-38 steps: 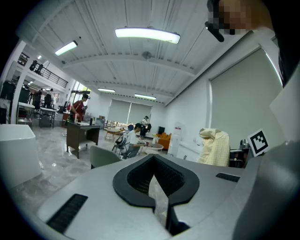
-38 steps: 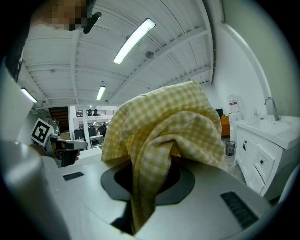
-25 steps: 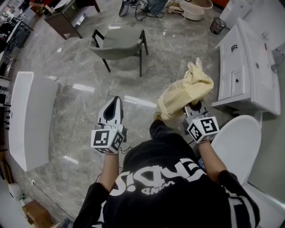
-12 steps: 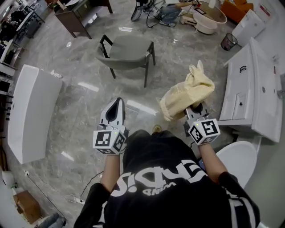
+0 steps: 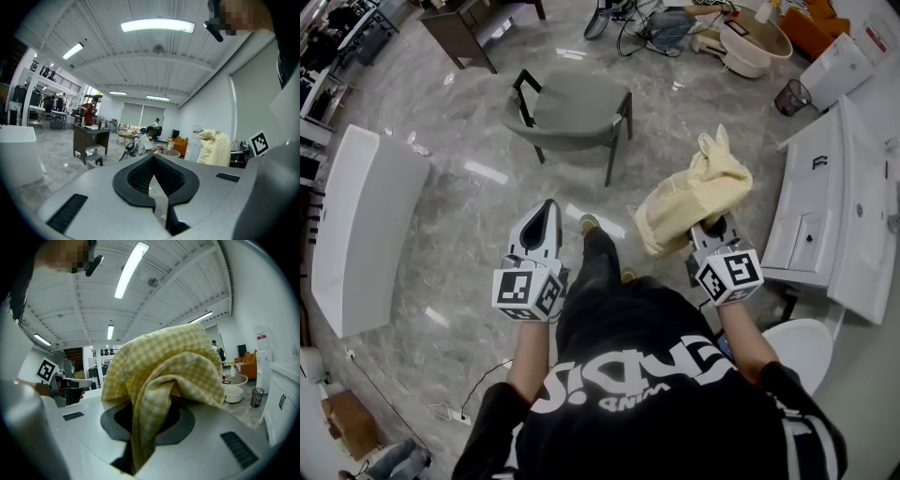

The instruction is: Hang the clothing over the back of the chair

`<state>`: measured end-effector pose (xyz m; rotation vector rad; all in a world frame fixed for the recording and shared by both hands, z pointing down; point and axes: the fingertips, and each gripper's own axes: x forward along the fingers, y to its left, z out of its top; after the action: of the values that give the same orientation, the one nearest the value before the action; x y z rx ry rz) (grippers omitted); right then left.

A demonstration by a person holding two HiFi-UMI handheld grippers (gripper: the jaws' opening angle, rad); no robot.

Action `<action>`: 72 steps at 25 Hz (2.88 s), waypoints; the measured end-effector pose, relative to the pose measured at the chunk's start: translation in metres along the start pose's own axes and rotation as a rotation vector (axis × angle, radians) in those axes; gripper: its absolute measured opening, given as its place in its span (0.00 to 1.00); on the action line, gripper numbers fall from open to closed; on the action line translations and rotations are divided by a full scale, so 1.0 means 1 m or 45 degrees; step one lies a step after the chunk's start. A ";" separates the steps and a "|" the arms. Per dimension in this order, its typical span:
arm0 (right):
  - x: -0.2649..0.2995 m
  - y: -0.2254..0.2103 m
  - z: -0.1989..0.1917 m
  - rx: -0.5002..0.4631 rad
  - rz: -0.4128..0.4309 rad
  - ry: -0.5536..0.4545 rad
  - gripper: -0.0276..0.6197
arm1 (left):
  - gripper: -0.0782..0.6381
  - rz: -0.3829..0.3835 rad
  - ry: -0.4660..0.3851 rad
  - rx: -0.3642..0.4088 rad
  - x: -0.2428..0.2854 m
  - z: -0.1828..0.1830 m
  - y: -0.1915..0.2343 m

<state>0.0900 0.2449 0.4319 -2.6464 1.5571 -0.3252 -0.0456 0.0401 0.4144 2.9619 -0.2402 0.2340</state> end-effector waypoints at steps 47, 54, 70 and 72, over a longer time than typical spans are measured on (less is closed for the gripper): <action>0.323 -0.034 0.132 -0.049 0.166 -0.082 0.14 | 0.13 -0.045 0.075 -0.005 0.246 0.068 0.170; 0.359 -0.027 0.201 -0.102 0.250 -0.209 0.14 | 0.13 -0.021 0.040 -0.006 0.259 0.080 0.179; 0.399 -0.015 0.302 -0.118 0.336 -0.357 0.14 | 0.13 0.000 0.019 -0.038 0.273 0.096 0.201; 0.402 -0.014 0.305 -0.127 0.342 -0.368 0.14 | 0.13 0.006 0.020 -0.038 0.273 0.094 0.203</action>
<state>0.3545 -0.1160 0.1982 -2.3713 1.8331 0.1451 0.1990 -0.2136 0.3980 2.9292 -0.2470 0.2517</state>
